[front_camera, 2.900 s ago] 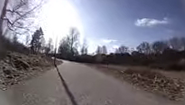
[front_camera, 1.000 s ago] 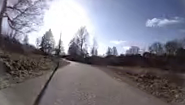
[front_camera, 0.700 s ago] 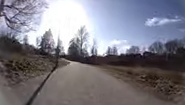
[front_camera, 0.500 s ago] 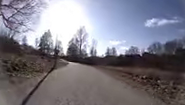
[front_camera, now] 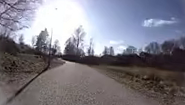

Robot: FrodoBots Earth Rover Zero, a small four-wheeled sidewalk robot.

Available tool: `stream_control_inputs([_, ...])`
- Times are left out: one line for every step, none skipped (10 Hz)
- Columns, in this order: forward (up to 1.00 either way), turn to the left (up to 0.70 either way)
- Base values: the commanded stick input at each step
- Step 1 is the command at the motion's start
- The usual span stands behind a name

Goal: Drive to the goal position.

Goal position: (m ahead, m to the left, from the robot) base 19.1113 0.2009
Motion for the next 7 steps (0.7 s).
stream_control_inputs([1.0,0.0])
stream_control_inputs([1.0,0.0])
stream_control_inputs([1.0,0.0])
stream_control_inputs([1.0,0.12])
stream_control_inputs([1.0,0.23])
stream_control_inputs([1.0,0.03])
stream_control_inputs([1.0,0.0])
